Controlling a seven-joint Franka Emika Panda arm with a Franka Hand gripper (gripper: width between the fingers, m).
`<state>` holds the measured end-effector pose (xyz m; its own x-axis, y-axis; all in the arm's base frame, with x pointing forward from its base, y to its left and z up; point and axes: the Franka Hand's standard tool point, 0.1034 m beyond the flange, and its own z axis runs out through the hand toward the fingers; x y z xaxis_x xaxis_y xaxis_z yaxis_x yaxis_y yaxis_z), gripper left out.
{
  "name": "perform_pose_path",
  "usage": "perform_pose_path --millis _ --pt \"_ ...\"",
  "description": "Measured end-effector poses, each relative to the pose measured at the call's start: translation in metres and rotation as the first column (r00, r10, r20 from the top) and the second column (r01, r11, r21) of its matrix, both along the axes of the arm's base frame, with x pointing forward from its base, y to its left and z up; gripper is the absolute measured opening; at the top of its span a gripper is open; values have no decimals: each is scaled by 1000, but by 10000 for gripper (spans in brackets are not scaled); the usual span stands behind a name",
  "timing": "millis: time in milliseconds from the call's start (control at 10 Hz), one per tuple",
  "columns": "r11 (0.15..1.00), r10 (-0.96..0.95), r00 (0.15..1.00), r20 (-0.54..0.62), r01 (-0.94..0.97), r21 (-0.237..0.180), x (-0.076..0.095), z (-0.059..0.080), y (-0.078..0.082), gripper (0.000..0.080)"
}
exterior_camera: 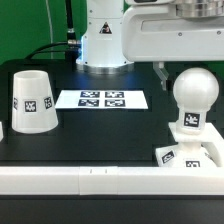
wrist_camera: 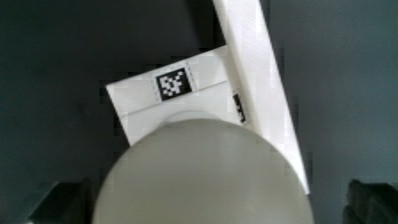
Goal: Assemble lamp
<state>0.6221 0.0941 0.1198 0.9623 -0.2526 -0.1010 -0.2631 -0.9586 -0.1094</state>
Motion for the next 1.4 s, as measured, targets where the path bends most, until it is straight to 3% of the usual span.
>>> perform_pose_path --millis 300,700,1200,1400 --pt "979 205 978 27 -206 12 0 -1 -1 699" --pt "822 569 815 108 -563 -81 -1 -8 -2 699" --pt "513 858 503 105 -849 -126 3 -5 0 699" --pt "335 941 324 94 -932 -140 3 -5 -1 699"
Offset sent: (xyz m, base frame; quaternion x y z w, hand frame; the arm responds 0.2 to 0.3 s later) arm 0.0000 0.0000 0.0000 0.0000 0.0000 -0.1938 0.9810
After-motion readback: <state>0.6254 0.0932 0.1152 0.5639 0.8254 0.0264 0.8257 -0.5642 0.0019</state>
